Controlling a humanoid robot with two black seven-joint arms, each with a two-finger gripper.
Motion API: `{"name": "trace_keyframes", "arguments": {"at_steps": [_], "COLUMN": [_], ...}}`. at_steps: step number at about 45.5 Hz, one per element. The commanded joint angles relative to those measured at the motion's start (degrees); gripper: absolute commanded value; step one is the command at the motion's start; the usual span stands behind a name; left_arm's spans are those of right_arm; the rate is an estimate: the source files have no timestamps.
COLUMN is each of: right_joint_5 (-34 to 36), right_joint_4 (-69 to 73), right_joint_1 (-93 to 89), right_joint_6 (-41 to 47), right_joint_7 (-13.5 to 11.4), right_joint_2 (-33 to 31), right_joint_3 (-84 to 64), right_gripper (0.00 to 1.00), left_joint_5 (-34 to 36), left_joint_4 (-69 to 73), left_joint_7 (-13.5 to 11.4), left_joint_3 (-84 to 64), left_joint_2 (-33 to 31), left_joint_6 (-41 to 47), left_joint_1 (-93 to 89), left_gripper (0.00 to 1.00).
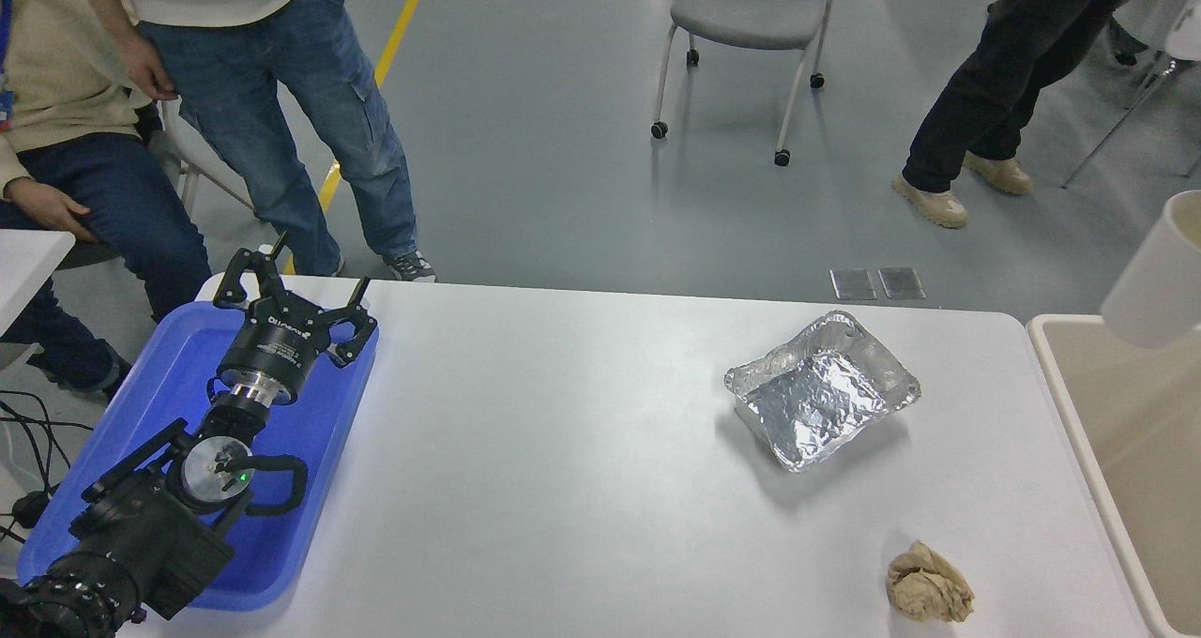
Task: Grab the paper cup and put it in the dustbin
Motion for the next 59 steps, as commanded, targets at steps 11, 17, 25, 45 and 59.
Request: {"name": "trace_keyframes", "arguments": {"at_steps": [11,17,25,45,59], "right_joint_5": [0.14,0.05,0.14,5.41,5.68], "right_joint_4": [-21.22,-26.76,-35.37,-54.27,-64.3], "right_joint_1": [-29.12,-39.57,-54.69,-85.03,-94.08], "right_joint_6": [0.01,-3.32,-8.69,-18.53,-30.13], "right_joint_7": [-0.07,-0.24,-3.92,-17.2,-19.58], "right_joint_2": [-13.73,-15.23,-14.97,-3.9,5.95], "right_joint_3": [13.94,23.25,36.35,64.66,67.83], "right_gripper": [0.0,0.0,0.0,0.0,0.0], "left_joint_5": [0.0,0.0,0.0,0.0,0.0], "left_joint_4": [0.0,0.0,0.0,0.0,0.0], "left_joint_7": [0.0,0.0,0.0,0.0,0.0], "left_joint_3": [0.01,0.01,0.01,0.01,0.01], "left_joint_2": [0.0,0.0,0.0,0.0,0.0], "left_joint_6": [0.0,0.0,0.0,0.0,0.0], "left_joint_1": [0.0,0.0,0.0,0.0,0.0], "left_gripper": [1.0,1.0,1.0,1.0,1.0]}}
